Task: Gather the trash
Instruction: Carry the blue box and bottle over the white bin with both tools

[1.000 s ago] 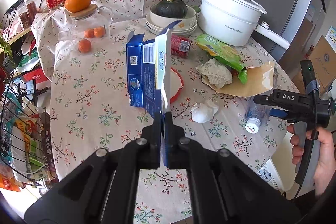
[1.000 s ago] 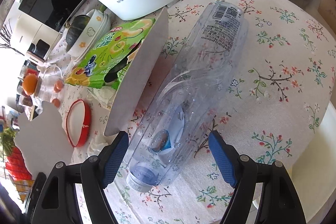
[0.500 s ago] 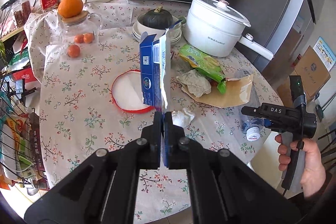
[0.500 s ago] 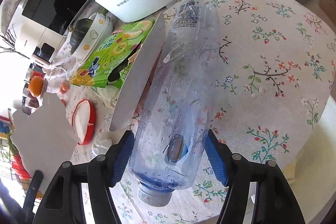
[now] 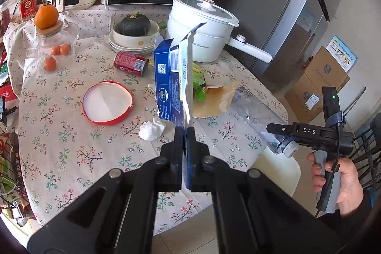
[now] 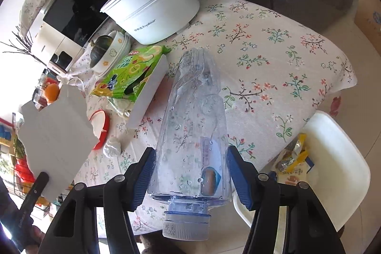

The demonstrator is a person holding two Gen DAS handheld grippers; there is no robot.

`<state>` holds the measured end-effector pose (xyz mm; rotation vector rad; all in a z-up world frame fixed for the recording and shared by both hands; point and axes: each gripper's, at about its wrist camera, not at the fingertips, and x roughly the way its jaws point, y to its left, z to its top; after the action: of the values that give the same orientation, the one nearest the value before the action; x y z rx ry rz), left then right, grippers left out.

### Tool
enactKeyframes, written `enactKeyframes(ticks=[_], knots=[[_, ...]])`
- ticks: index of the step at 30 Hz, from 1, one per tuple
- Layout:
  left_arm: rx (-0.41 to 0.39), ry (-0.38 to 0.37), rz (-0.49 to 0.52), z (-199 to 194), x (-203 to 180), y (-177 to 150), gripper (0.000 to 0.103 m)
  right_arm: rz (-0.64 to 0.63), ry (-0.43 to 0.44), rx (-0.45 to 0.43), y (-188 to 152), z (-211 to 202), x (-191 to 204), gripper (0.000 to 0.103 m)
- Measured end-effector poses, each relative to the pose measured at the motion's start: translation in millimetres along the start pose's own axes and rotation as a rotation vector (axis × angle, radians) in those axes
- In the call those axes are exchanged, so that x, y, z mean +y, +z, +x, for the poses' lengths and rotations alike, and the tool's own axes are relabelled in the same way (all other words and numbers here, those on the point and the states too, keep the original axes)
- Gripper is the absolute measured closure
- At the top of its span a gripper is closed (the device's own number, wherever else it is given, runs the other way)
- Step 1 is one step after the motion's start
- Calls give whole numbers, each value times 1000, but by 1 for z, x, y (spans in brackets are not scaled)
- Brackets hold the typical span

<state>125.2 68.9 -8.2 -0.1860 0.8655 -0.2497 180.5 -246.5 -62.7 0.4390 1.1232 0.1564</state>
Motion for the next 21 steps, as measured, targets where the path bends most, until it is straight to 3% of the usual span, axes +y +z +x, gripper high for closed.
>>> enactKeyframes(ticks=[6,16,21], knots=[[30,-34,61,9,-31,-7,100,-6,-50,8,-9,-11,-26,41],[85,-41,88,25,-48,-16,100,10,-116,123,-8,35,-40,40],[106,-35,90,27,-46,-21,100,23,-109,112,6,47,-32,40]])
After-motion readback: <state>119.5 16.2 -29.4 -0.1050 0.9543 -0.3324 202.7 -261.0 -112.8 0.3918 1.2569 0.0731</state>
